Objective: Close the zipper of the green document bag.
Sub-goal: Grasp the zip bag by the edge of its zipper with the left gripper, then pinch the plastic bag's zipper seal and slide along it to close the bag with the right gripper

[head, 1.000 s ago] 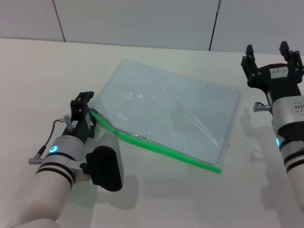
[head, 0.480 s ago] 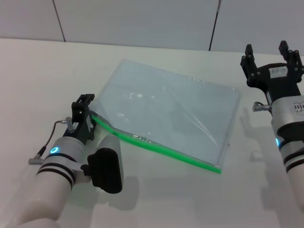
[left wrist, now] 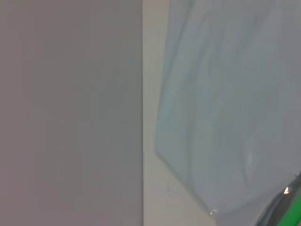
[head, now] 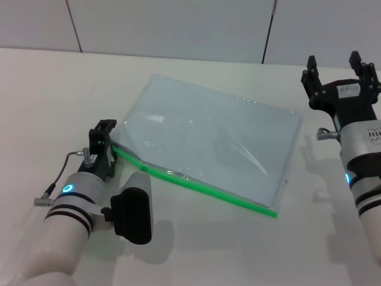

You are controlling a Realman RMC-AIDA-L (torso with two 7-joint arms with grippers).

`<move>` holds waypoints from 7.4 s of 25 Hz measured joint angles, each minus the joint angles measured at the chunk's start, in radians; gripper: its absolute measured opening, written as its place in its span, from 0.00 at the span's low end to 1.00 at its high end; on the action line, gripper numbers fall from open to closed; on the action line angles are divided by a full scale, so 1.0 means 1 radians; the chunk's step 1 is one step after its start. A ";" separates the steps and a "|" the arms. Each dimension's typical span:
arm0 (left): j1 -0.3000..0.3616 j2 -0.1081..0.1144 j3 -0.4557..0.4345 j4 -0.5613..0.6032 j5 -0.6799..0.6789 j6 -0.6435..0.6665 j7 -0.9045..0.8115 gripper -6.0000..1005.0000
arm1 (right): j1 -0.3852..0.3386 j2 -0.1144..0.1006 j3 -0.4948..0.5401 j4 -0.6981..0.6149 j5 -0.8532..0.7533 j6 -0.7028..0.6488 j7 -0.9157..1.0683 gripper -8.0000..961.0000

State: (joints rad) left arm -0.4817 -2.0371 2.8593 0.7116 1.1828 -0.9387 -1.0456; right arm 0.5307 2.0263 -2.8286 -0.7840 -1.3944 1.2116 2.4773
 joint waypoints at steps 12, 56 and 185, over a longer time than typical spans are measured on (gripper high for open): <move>0.000 0.000 0.000 0.002 0.013 -0.015 0.000 0.44 | 0.000 0.000 -0.001 0.002 0.000 -0.003 0.000 0.79; -0.003 0.000 0.000 -0.001 0.051 0.024 0.063 0.43 | 0.005 0.002 -0.002 0.003 0.000 -0.008 -0.011 0.79; -0.007 0.006 0.000 0.011 0.372 -0.163 -0.114 0.06 | 0.063 -0.022 -0.008 -0.245 -0.207 -0.566 -0.461 0.68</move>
State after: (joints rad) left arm -0.4890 -2.0309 2.8594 0.7224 1.5549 -1.1014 -1.1599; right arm 0.5942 2.0045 -2.8366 -1.0285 -1.6010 0.6456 2.0166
